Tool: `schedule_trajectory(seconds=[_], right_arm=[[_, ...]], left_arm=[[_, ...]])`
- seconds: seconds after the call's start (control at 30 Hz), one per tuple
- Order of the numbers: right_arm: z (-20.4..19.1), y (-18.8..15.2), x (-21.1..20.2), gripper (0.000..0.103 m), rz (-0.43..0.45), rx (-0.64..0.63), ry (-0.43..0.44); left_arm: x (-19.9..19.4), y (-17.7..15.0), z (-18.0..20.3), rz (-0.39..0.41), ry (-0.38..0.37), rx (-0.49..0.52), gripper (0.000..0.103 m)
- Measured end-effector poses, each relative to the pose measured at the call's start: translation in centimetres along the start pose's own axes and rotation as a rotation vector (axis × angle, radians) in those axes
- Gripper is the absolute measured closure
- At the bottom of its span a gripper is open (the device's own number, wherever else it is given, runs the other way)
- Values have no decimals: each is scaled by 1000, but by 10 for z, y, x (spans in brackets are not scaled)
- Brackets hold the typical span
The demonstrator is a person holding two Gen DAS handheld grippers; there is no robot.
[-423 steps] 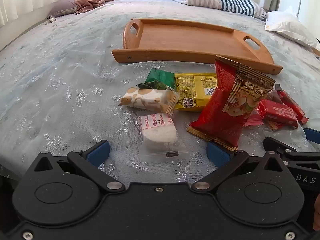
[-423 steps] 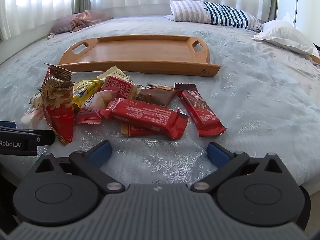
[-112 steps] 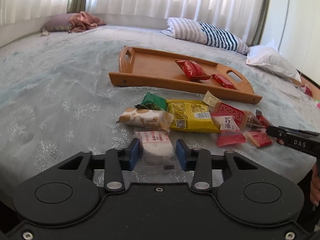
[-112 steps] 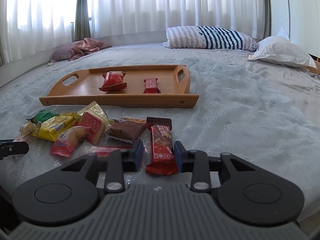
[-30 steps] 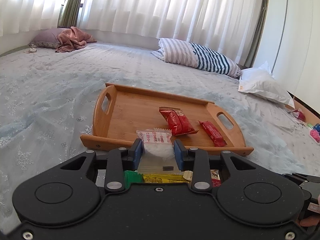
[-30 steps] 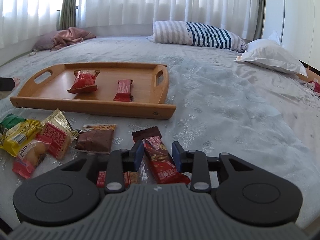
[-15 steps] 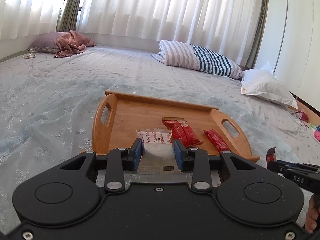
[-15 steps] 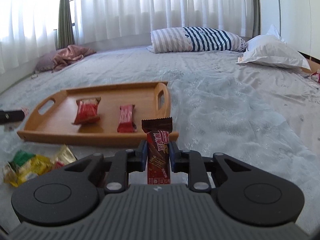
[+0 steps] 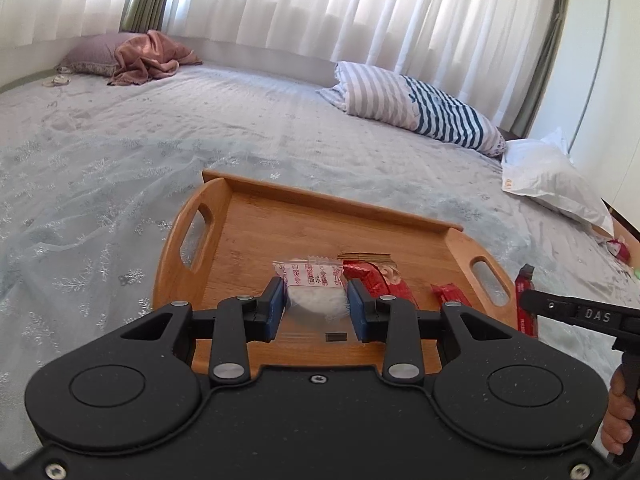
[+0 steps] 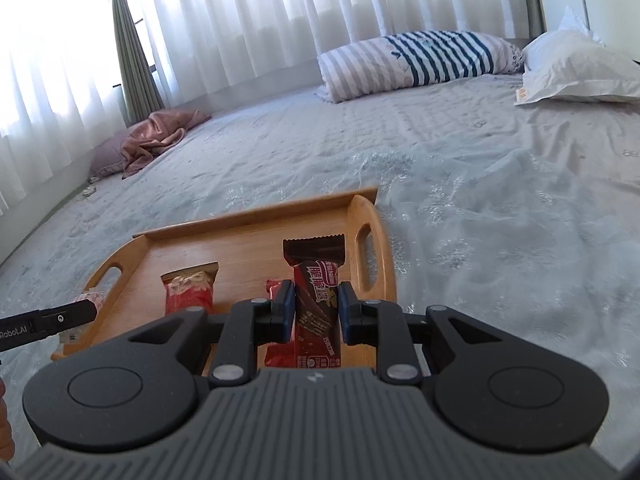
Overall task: Organize snacks
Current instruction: 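Lower both snacks onto the wooden tray and open both grippers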
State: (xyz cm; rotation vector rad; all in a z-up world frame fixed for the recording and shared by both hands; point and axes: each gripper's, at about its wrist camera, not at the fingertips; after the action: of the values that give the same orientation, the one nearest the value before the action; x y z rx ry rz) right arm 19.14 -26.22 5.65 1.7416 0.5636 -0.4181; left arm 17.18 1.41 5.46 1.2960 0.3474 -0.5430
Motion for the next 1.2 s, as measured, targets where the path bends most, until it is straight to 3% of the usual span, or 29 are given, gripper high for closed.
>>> schedule_trajectory(seconds=[0.4, 1.2], right_arm=[[-5, -2, 53, 77, -80, -29, -38], [-4, -4, 56, 76, -81, -17, -28]], left_arm=[[51, -3, -1, -78, 25, -30, 71], [66, -10, 7, -103, 39, 1, 70]])
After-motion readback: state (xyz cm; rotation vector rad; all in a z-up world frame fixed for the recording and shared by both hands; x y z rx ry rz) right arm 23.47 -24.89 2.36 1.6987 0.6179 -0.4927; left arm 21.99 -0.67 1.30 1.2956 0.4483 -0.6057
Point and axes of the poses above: each gripper's, at about its wrist camera, not at the fingertips, and x roughly the way its jaws point, z to its right, y to its top, and after that the axes turned 1 degree about x, right-handed
